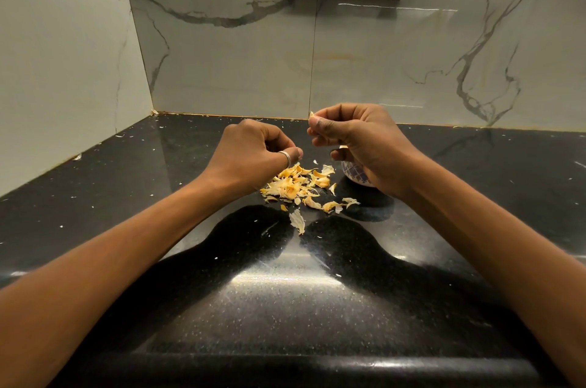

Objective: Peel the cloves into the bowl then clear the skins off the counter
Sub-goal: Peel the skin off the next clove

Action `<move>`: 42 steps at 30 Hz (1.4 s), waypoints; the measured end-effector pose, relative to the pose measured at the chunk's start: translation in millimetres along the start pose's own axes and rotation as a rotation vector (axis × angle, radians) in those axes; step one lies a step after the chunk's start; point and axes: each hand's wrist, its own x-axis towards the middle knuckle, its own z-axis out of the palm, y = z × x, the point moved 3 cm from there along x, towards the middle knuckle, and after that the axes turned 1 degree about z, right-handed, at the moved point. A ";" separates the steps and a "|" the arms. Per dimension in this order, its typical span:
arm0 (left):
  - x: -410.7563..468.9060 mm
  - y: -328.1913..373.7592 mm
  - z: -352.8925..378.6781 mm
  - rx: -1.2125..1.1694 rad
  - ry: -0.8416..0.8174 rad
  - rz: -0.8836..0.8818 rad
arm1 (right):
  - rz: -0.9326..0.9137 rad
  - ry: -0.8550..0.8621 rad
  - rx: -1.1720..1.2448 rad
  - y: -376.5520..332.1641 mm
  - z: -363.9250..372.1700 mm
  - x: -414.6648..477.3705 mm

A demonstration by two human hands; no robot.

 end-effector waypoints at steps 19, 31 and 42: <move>2.5 -0.8 -3.3 -0.175 -0.003 -0.002 | -0.026 -0.057 -0.128 6.1 7.1 0.7; -1.9 4.7 -1.5 -0.343 -0.058 -0.107 | -0.047 -0.128 -0.049 3.3 9.9 -1.0; -1.5 5.6 0.2 -0.539 -0.109 -0.271 | 0.012 -0.248 -0.001 3.8 9.7 -1.2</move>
